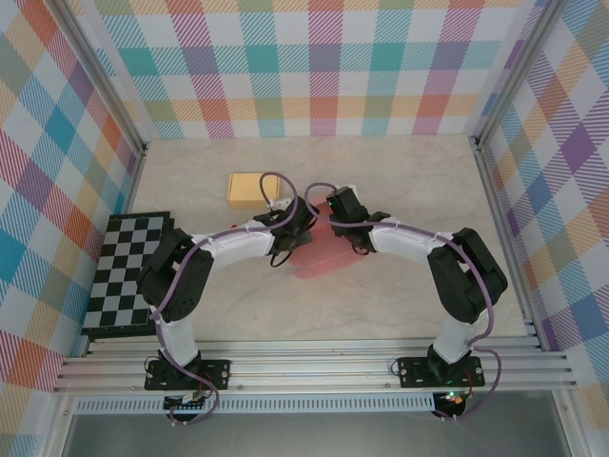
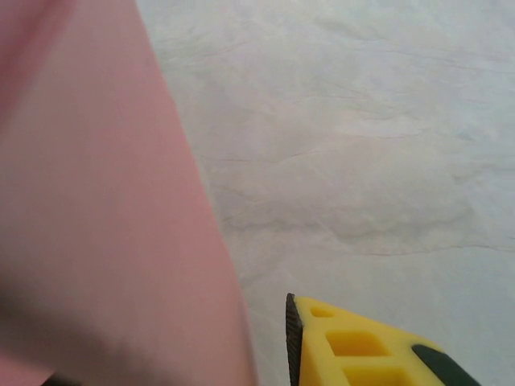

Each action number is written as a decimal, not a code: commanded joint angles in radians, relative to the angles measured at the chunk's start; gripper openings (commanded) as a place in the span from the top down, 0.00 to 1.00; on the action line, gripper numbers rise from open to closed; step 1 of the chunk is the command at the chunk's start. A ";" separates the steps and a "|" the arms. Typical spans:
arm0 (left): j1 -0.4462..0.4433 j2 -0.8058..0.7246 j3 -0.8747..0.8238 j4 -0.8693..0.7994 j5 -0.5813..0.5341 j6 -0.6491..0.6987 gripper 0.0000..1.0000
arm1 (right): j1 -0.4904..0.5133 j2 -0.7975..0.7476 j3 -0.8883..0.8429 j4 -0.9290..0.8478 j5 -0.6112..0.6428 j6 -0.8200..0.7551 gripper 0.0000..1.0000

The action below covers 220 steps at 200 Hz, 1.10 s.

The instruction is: Fold the paper box

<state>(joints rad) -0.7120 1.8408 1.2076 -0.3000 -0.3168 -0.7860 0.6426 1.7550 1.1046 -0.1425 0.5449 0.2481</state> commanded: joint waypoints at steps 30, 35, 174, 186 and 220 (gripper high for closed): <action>0.012 -0.020 0.017 -0.094 -0.035 -0.005 1.00 | -0.021 0.026 0.049 -0.173 0.251 0.114 0.72; 0.013 -0.019 0.018 -0.094 -0.035 -0.005 1.00 | -0.021 0.027 0.051 -0.174 0.247 0.113 0.72; 0.013 0.008 0.003 -0.088 -0.061 0.040 1.00 | -0.031 -0.310 -0.032 -0.138 -0.375 0.029 0.45; 0.013 0.008 0.002 -0.081 -0.059 0.068 1.00 | -0.050 -0.326 -0.038 -0.155 -0.382 0.037 0.44; 0.013 -0.014 -0.026 -0.010 -0.041 0.201 1.00 | -0.117 -0.344 -0.027 -0.207 -0.436 0.073 0.43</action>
<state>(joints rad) -0.7090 1.8412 1.2129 -0.3561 -0.3595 -0.7040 0.5663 1.4296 1.0786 -0.2794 0.1642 0.3000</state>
